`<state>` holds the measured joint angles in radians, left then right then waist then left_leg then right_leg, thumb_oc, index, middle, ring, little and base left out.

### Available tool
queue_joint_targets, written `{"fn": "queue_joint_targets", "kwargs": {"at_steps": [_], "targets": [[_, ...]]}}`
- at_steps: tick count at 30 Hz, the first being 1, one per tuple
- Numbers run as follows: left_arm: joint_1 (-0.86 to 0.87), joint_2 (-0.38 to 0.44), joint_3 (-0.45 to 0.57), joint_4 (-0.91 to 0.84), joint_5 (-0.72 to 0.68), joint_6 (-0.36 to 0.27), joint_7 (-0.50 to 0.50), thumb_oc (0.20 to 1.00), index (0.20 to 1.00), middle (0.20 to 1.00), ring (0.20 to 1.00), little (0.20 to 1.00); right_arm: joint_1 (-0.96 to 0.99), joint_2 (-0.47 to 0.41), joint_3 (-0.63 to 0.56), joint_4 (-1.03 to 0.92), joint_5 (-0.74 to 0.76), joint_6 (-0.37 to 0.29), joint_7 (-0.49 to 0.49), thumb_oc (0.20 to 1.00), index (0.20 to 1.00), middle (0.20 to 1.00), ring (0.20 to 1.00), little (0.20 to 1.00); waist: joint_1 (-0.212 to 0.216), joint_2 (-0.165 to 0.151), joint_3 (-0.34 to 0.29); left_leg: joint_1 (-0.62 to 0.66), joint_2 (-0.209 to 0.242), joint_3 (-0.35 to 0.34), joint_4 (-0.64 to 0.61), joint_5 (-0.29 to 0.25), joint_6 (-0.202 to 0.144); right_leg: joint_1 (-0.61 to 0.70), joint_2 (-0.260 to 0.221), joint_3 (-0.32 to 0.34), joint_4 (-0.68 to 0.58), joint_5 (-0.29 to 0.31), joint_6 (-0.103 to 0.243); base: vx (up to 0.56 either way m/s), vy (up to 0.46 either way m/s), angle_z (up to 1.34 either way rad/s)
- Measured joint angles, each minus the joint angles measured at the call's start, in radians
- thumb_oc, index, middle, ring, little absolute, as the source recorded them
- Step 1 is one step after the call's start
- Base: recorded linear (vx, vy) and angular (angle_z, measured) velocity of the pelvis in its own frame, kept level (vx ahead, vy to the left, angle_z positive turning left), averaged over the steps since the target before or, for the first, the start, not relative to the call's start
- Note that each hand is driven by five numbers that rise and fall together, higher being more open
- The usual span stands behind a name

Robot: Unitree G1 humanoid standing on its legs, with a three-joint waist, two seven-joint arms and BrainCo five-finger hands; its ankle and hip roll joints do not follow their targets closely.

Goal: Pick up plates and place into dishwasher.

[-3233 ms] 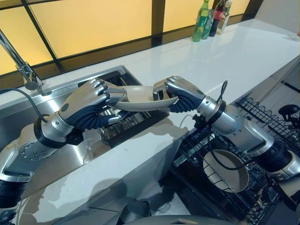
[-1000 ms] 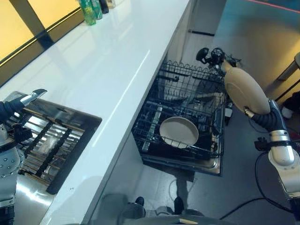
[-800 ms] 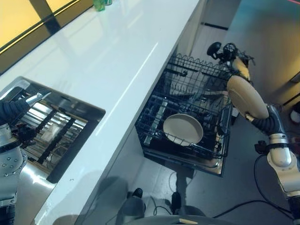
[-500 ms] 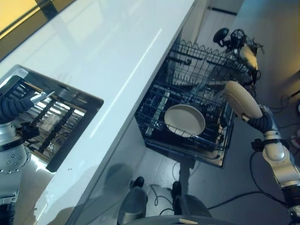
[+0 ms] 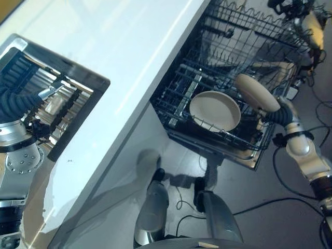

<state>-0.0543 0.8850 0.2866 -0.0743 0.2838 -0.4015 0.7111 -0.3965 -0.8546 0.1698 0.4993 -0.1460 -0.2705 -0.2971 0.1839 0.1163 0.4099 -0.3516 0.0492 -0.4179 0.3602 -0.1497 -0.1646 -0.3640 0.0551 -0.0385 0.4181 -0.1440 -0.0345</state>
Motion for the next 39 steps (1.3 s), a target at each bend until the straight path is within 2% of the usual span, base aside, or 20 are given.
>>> {"fn": "queue_joint_targets", "kwargs": {"at_steps": [11, 14, 18, 23, 26, 27, 28, 30, 32, 33, 34, 35, 36, 37, 38, 39], "targets": [[-0.007, 0.0, 0.001, 0.019, -0.001, -0.002, 0.0, 1.0, 1.0, 1.0, 1.0, 1.0, 0.051, 0.004, -0.035, -0.034, -0.023, 0.02, -0.026, 0.2, 0.2, 0.2, 0.2, 0.2, -0.003, 0.001, 0.008, 0.021, -0.003, 0.017, 0.009, 0.005, -0.009, 0.063, -0.007, -0.014, -0.042, -0.001, 0.008, 0.01, -0.025, 0.12], [-0.008, -0.007, 0.001, 0.019, -0.001, -0.001, -0.017, 1.0, 1.0, 1.0, 1.0, 1.0, 0.103, 0.003, -0.101, -0.034, -0.029, 0.02, -0.023, 0.2, 0.2, 0.2, 0.2, 0.2, -0.018, -0.003, 0.011, 0.027, -0.01, 0.078, 0.023, 0.019, 0.006, 0.085, -0.027, -0.029, -0.028, -0.016, 0.015, 0.06, 0.168, 0.24], [0.022, -0.066, 0.002, 0.022, -0.001, -0.007, -0.029, 1.0, 1.0, 1.0, 1.0, 1.0, 0.116, -0.007, -0.162, -0.047, -0.029, 0.02, 0.024, 0.2, 0.2, 0.2, 0.2, 0.2, -0.031, -0.011, 0.013, 0.07, -0.051, 0.118, 0.0, 0.034, 0.033, 0.086, -0.077, 0.003, 0.019, -0.046, 0.038, 0.15, 0.256, -0.03], [0.032, -0.069, 0.012, 0.014, -0.001, -0.025, -0.073, 1.0, 1.0, 1.0, 1.0, 1.0, 0.18, -0.013, -0.207, -0.067, -0.019, 0.02, 0.078, 0.2, 0.2, 0.2, 0.2, 0.2, -0.031, -0.028, 0.006, 0.089, -0.084, 0.139, 0.005, 0.035, 0.058, 0.099, -0.109, 0.023, 0.03, -0.05, 0.061, 0.12, 0.236, -0.05], [0.068, -0.08, 0.062, 0.001, -0.001, -0.032, -0.112, 1.0, 1.0, 1.0, 1.0, 1.0, 0.243, 0.008, -0.248, -0.113, -0.015, 0.026, 0.097, 0.2, 0.2, 0.2, 0.2, 0.2, -0.039, -0.038, -0.001, 0.093, -0.098, 0.156, 0.064, -0.006, 0.092, 0.113, -0.115, 0.022, 0.07, -0.06, 0.077, 0.16, 0.133, -0.04], [0.071, -0.081, 0.068, 0.001, -0.001, -0.034, -0.125, 1.0, 1.0, 1.0, 1.0, 1.0, 0.245, 0.02, -0.248, -0.116, -0.015, 0.028, 0.103, 0.2, 0.2, 0.2, 0.2, 0.2, -0.037, -0.039, -0.002, 0.086, -0.104, 0.159, 0.108, -0.03, 0.09, 0.113, -0.117, 0.023, 0.104, -0.077, 0.079, 0.26, -0.049, -0.12], [0.074, -0.08, 0.07, 0.001, 0.0, -0.039, -0.136, 1.0, 1.0, 1.0, 1.0, 1.0, 0.25, 0.036, -0.248, -0.117, -0.016, 0.029, 0.11, 0.2, 0.2, 0.2, 0.2, 0.2, -0.04, -0.049, -0.008, 0.084, -0.112, 0.168, 0.148, -0.059, 0.097, 0.113, -0.125, 0.029, 0.132, -0.107, 0.085, 0.25, -0.137, -0.05], [0.084, -0.077, 0.072, -0.002, -0.001, -0.044, -0.157, 1.0, 1.0, 1.0, 1.0, 1.0, 0.287, 0.053, -0.248, -0.129, -0.015, 0.029, 0.12, 0.2, 0.2, 0.2, 0.2, 0.2, -0.045, -0.072, -0.037, 0.084, -0.125, 0.171, 0.152, -0.064, 0.103, 0.112, -0.146, 0.028, 0.14, -0.123, 0.091, 0.1, -0.342, 0.06], [0.088, -0.051, 0.079, -0.001, -0.003, -0.038, -0.158, 1.0, 1.0, 1.0, 1.0, 1.0, 0.3, 0.054, -0.239, -0.14, -0.005, 0.03, 0.116, 0.2, 0.2, 0.2, 0.2, 0.2, -0.059, -0.109, -0.068, 0.077, -0.129, 0.158, 0.099, -0.03, 0.094, 0.088, -0.166, 0.043, 0.13, -0.116, 0.1, -0.03, -0.611, 0.11], [0.071, -0.028, 0.076, 0.024, -0.003, -0.037, -0.151, 1.0, 1.0, 1.0, 1.0, 1.0, 0.281, 0.051, -0.224, -0.138, 0.008, 0.031, 0.101, 0.2, 0.2, 0.2, 0.2, 0.2, -0.069, -0.12, -0.073, 0.071, -0.127, 0.139, 0.079, -0.018, 0.095, 0.048, -0.172, 0.079, 0.169, -0.108, 0.11, -0.08, -0.73, 0.19], [0.056, 0.003, 0.062, 0.049, -0.004, -0.023, -0.137, 1.0, 1.0, 1.0, 1.0, 1.0, 0.249, 0.052, -0.202, -0.136, 0.015, 0.032, 0.086, 0.2, 0.2, 0.2, 0.2, 0.2, -0.092, -0.125, -0.072, 0.047, -0.126, 0.126, 0.08, -0.012, 0.09, 0.025, -0.189, 0.149, 0.165, -0.105, 0.124, -0.11, -0.567, 0.04], [0.025, 0.019, 0.045, 0.083, -0.005, -0.014, -0.107, 1.0, 1.0, 1.0, 1.0, 1.0, 0.214, 0.053, -0.175, -0.137, 0.021, 0.033, 0.061, 0.2, 0.2, 0.2, 0.2, 0.2, -0.092, -0.127, -0.071, 0.018, -0.122, 0.11, 0.101, -0.021, 0.074, -0.022, -0.219, 0.189, 0.171, -0.112, 0.165, -0.07, -0.424, 0.09], [-0.008, 0.05, 0.016, 0.109, -0.004, 0.007, -0.08, 1.0, 1.0, 1.0, 1.0, 1.0, 0.16, 0.054, -0.124, -0.129, 0.023, 0.041, 0.045, 0.2, 0.2, 0.2, 0.2, 0.2, -0.097, -0.121, -0.061, -0.021, -0.111, 0.097, 0.127, -0.027, 0.067, -0.021, -0.237, 0.205, 0.088, -0.089, 0.191, 0.0, -0.348, 0.07], [-0.043, 0.083, -0.001, 0.125, -0.001, 0.017, -0.075, 1.0, 1.0, 1.0, 1.0, 1.0, 0.124, 0.054, -0.084, -0.129, 0.023, 0.044, 0.043, 0.2, 0.2, 0.2, 0.2, 0.2, -0.107, -0.135, -0.051, -0.048, -0.105, 0.076, 0.14, -0.032, 0.052, -0.021, -0.265, 0.203, 0.004, -0.037, 0.248, 0.15, -0.436, 0.19], [-0.057, 0.088, -0.003, 0.132, -0.002, 0.022, -0.066, 1.0, 1.0, 1.0, 1.0, 1.0, 0.091, 0.057, -0.056, -0.129, 0.023, 0.044, 0.042, 0.2, 0.2, 0.2, 0.2, 0.2, -0.108, -0.128, -0.028, -0.052, -0.085, 0.063, 0.138, -0.033, 0.047, -0.012, -0.246, 0.172, -0.024, 0.051, 0.247, 0.24, -0.488, 0.27], [-0.047, 0.082, -0.006, 0.13, -0.002, 0.022, -0.063, 1.0, 1.0, 1.0, 1.0, 1.0, 0.093, 0.057, -0.054, -0.136, 0.03, 0.044, 0.041, 0.2, 0.2, 0.2, 0.2, 0.2, -0.114, -0.11, -0.013, -0.043, -0.052, 0.033, 0.112, -0.026, 0.033, 0.007, -0.222, 0.134, -0.035, 0.052, 0.226, 0.26, -0.521, 0.23]]}}
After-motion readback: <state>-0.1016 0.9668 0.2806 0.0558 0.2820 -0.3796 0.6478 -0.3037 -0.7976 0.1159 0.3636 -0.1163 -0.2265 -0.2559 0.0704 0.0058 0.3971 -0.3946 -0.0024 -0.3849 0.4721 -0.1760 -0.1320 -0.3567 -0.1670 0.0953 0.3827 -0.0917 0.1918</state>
